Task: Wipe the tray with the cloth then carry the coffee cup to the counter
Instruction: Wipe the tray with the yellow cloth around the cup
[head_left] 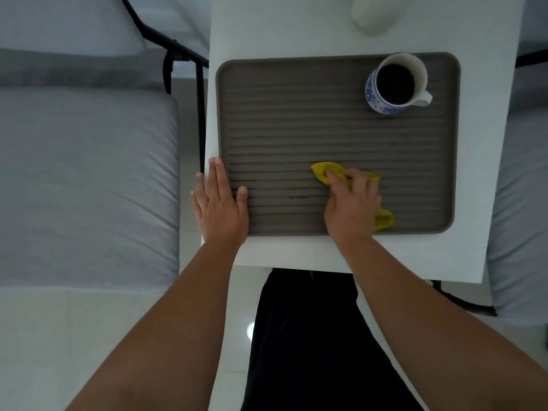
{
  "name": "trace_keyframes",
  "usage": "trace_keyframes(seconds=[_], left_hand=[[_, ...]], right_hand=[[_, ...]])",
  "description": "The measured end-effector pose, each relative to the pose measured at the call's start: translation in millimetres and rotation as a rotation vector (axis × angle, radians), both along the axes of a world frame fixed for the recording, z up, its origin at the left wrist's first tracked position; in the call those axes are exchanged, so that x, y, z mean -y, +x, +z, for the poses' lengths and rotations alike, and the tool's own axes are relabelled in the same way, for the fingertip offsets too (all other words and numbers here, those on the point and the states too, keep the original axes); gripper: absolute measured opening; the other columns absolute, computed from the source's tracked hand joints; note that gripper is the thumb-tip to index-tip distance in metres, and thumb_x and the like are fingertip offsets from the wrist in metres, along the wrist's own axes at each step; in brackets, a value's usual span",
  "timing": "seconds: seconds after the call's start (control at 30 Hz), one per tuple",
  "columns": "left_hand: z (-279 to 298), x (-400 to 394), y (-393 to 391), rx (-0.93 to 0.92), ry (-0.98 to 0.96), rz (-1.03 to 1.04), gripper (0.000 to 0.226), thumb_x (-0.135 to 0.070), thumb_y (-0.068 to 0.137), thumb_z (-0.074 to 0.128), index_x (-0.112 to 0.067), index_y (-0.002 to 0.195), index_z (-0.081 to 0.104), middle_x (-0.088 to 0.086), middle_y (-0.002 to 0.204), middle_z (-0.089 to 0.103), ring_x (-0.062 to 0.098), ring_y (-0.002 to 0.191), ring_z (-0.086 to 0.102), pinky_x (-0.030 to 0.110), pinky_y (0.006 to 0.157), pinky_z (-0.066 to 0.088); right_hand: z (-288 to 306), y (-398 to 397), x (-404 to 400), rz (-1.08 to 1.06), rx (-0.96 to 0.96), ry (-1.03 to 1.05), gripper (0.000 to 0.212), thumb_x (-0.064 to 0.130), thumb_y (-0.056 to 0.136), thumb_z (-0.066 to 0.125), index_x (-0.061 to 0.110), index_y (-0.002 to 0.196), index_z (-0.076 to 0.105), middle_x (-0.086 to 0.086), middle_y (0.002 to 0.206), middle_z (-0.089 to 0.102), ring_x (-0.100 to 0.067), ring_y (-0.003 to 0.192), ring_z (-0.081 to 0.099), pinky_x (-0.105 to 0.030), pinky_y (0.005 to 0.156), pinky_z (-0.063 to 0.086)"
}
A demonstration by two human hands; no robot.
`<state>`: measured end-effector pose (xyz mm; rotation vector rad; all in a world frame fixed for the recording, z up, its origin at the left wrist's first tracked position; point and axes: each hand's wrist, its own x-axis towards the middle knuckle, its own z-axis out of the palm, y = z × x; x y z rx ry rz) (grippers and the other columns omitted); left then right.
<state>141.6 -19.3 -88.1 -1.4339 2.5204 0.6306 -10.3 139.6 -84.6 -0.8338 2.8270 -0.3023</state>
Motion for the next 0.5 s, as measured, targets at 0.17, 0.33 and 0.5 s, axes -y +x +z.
trace_keyframes(seconds=[0.17,0.33,0.5], left_hand=[[4,-1,-2,0.011,-0.003,0.011,0.063,-0.047,0.101,0.022,-0.026,0.153,-0.007,-0.007,0.163,0.0,0.025,0.149,-0.002,0.046,0.119,0.0],[6,2,1,0.088,-0.001,-0.032,0.064,-0.049,0.1,0.018,-0.028,0.152,-0.013,-0.011,0.162,-0.005,0.025,0.149,-0.005,0.047,0.12,-0.004],[6,5,2,0.135,-0.012,-0.084,0.065,-0.051,0.099,0.015,-0.027,0.15,-0.018,-0.01,0.162,-0.009,0.026,0.149,-0.007,0.047,0.12,-0.004]], right_hand=[[-7,52,47,0.384,-0.027,-0.031,0.051,0.019,0.072,0.052,0.024,0.122,0.063,-0.008,0.118,0.062,-0.03,0.095,0.044,-0.037,0.075,0.041],[-5,35,25,0.35,-0.011,0.012,0.05,0.019,0.072,0.054,0.023,0.121,0.064,-0.009,0.118,0.064,-0.034,0.091,0.055,-0.038,0.071,0.045],[-7,-25,-61,0.136,-0.051,0.024,0.047,0.015,0.077,0.05,0.015,0.121,0.063,-0.022,0.12,0.059,-0.044,0.094,0.056,-0.047,0.084,0.046]])
